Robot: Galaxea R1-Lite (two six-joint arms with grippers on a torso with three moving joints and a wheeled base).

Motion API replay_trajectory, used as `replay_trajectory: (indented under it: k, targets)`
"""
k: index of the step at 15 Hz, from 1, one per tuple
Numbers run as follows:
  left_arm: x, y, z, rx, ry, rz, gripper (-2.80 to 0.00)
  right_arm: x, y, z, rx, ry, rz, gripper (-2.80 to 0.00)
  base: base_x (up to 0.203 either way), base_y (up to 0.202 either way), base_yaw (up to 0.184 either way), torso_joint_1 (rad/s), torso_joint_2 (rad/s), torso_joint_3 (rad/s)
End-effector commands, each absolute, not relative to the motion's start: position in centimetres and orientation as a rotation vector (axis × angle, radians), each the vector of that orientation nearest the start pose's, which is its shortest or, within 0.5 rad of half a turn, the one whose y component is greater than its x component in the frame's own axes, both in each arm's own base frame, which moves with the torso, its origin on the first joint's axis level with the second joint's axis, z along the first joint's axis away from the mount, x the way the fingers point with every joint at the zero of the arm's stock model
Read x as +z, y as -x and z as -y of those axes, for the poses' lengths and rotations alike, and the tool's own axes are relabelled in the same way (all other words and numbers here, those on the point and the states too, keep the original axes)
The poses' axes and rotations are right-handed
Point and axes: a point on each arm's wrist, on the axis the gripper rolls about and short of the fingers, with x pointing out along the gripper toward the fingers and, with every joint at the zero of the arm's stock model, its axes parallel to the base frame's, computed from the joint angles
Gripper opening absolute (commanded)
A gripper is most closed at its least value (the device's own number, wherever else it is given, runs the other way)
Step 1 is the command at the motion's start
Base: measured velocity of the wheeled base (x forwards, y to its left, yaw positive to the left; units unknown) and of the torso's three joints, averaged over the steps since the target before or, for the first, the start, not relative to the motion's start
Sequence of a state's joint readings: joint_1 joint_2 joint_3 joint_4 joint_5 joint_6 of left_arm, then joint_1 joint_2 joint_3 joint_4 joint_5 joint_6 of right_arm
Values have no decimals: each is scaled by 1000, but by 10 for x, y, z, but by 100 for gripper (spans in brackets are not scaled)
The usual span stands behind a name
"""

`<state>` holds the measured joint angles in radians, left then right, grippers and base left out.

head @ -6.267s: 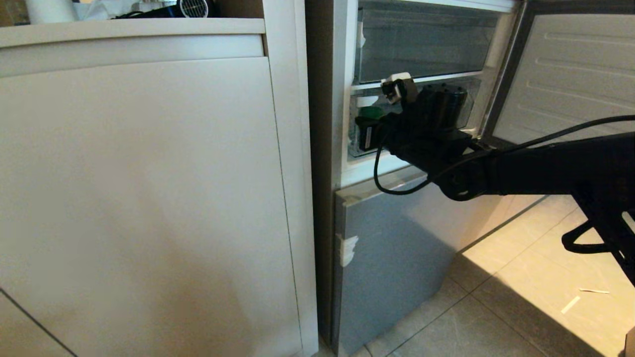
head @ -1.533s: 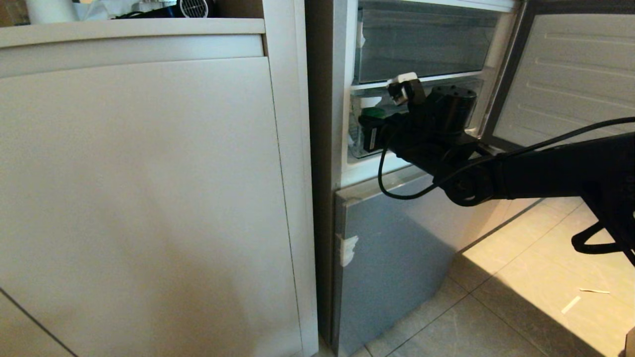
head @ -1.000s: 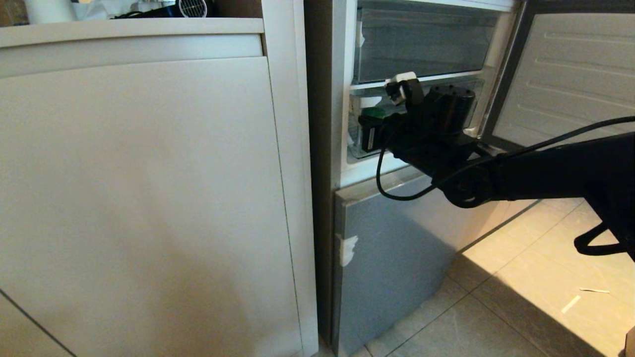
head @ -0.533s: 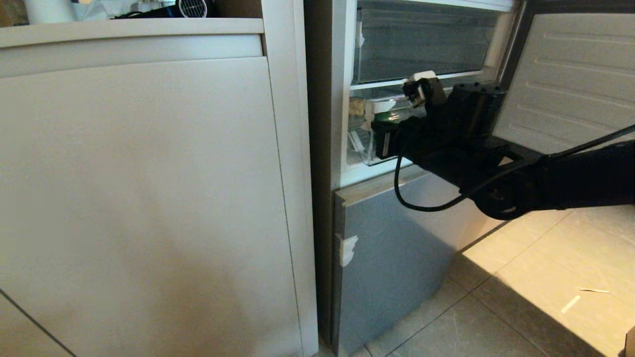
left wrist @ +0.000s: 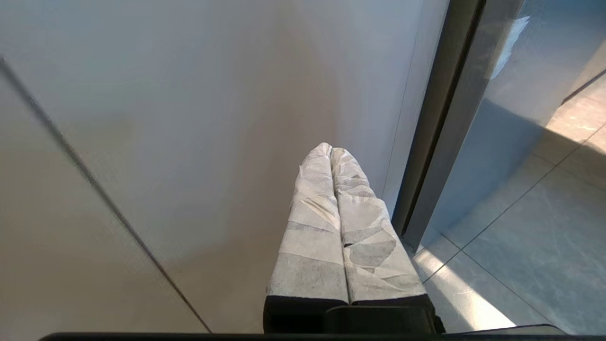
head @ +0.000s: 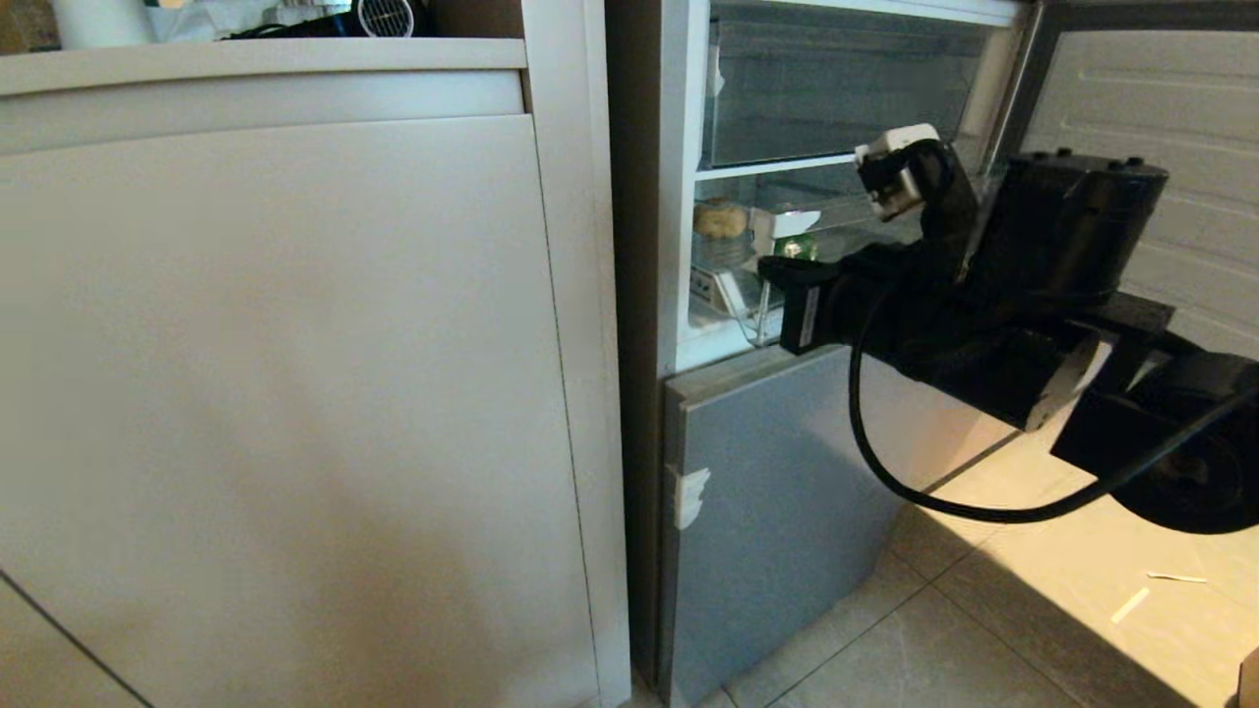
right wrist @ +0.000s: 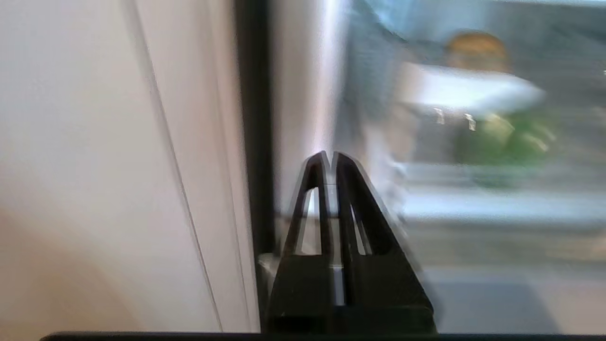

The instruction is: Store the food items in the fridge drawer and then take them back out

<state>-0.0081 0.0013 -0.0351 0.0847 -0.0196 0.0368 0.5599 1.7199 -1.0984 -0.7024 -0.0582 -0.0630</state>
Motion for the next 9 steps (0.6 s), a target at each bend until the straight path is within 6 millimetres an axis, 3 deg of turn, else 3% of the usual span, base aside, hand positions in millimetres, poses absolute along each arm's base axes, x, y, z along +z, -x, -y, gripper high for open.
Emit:
replay_trajectory:
  k: [1, 4, 6, 9]
  targets:
    - [76, 26, 0, -29, -36, -52, -280, 274, -262, -169, 496, 29, 118, 0, 0, 0, 0, 0, 0, 0]
    - [76, 26, 0, -29, -36, -52, -280, 280, -250, -161, 485, 20, 135, 0, 0, 0, 0, 0, 0, 0]
    - [76, 26, 0, -29, -36, -52, -280, 297, -240, -154, 480, 5, 182, 0, 0, 0, 0, 0, 0, 0]
    - [76, 26, 0, -29, -36, -52, -280, 342, -227, -129, 434, -17, 197, 0, 0, 0, 0, 0, 0, 0]
